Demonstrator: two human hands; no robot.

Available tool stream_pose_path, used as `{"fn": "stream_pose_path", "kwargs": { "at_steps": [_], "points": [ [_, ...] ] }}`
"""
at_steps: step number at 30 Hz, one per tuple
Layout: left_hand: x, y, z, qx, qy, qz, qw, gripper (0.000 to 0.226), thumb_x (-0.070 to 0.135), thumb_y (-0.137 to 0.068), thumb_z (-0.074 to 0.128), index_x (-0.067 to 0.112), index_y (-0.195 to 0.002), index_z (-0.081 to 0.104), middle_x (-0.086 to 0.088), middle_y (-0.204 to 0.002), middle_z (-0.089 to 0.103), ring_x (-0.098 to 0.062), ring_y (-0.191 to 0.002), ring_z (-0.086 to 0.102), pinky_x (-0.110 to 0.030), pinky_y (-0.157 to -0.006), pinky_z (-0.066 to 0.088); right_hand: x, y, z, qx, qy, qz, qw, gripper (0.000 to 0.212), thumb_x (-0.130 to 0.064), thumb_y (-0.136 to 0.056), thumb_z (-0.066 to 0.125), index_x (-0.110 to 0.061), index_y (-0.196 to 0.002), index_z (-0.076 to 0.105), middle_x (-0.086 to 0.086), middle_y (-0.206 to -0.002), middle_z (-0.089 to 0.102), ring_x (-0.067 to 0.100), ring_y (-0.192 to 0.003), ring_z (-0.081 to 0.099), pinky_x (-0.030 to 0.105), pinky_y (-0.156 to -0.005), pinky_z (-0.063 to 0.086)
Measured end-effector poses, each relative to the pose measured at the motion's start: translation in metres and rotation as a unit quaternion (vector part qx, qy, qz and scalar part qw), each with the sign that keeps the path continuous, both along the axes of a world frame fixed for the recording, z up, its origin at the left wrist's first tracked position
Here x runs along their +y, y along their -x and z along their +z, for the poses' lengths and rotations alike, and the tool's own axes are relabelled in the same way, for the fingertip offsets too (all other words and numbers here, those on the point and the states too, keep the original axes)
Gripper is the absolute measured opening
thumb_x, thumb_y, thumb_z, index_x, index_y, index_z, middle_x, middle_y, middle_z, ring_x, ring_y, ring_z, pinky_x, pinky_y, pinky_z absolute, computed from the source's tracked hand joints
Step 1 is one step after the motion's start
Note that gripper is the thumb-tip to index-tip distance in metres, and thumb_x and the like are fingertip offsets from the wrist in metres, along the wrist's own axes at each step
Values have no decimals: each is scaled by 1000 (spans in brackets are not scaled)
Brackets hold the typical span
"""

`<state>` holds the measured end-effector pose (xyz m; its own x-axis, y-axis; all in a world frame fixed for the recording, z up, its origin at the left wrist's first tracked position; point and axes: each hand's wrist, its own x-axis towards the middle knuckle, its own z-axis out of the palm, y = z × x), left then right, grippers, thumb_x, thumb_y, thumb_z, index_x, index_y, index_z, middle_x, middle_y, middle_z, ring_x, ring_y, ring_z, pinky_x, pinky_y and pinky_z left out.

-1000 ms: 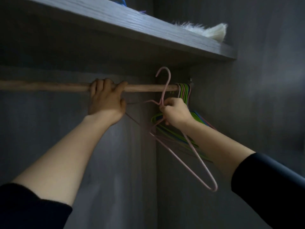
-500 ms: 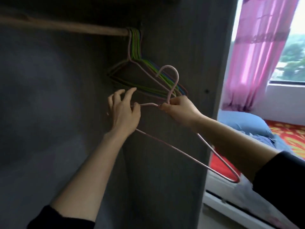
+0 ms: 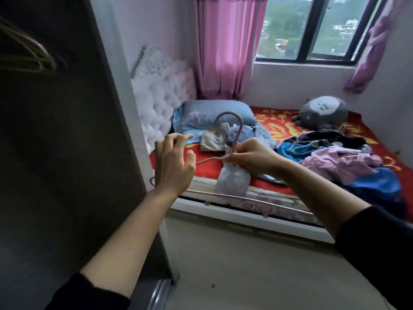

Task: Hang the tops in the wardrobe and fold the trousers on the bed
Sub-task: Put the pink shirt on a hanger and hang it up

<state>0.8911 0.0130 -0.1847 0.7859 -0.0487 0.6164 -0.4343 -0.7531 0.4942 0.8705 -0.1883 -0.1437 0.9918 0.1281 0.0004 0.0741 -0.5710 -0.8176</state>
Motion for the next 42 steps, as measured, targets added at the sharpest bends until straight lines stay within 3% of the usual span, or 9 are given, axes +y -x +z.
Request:
{"fn": "stream_pose_path", "kwargs": {
  "at_steps": [3,7,12,17,23,26,29,33,42],
  "points": [
    [-87,-4,-27,71,-4,-29,997,48,26,-81,40,18,-124,58,-9,-126,50,-26,-117,36,-32,-101,29,-86,14,-25,15,26,-43,999,39,-22,-86,70,-12,-53,53,-11,-42,44,0,-37,36,14,-40,30],
    [-195,-10,-50,147,-33,-81,985,47,25,-83,41,18,-126,57,-12,-129,50,-29,-119,35,-33,-102,27,-186,31,-53,21,28,-125,992,31,-27,-82,73,-6,-63,61,0,-58,48,6,-49,37,24,-51,32],
    [-314,-19,-75,222,-79,-126,964,42,22,-92,45,19,-133,49,-9,-139,39,-27,-127,32,-40,-105,30,-287,50,-79,28,58,-229,971,37,-30,-84,71,-15,-56,52,-5,-55,48,7,-53,42,25,-52,35],
    [-419,-45,-99,281,-128,-185,933,43,26,-93,42,17,-135,45,-11,-141,37,-28,-130,31,-41,-106,32,-368,46,-112,78,69,-304,947,34,-33,-87,66,-6,-66,65,4,-66,62,15,-65,55,29,-63,43],
    [-534,-111,-125,305,-150,-234,911,43,26,-93,42,15,-135,44,-14,-136,40,-31,-126,34,-42,-105,32,-473,-8,-138,111,88,-338,931,35,-32,-83,66,-7,-59,62,-1,-56,54,15,-59,50,30,-59,40],
    [-584,-154,-143,331,-161,-245,897,44,26,-94,41,15,-136,43,-15,-136,38,-32,-127,34,-42,-106,31,-529,-47,-147,128,75,-363,920,42,-31,-84,66,-14,-50,49,-3,-54,48,15,-57,45,30,-57,37],
    [-627,-190,-162,364,-182,-242,881,44,26,-95,40,13,-137,42,-17,-137,37,-34,-128,33,-42,-108,29,-579,-80,-157,145,70,-391,906,41,-33,-86,62,-12,-56,44,-1,-55,42,18,-58,41,32,-55,32],
    [-673,-228,-186,402,-202,-222,865,44,24,-93,42,11,-135,42,-21,-136,37,-37,-126,35,-42,-108,29,-637,-116,-173,138,69,-436,887,37,-32,-86,60,2,-71,57,11,-70,59,27,-73,54,35,-66,42],
    [-792,-311,-247,470,-199,-166,844,42,25,-93,42,13,-133,45,-19,-137,39,-36,-127,37,-42,-105,31,-770,-222,-222,82,69,-481,870,39,-36,-94,49,-16,-61,47,0,-64,55,30,-76,54,34,-67,32]
  ]
}}
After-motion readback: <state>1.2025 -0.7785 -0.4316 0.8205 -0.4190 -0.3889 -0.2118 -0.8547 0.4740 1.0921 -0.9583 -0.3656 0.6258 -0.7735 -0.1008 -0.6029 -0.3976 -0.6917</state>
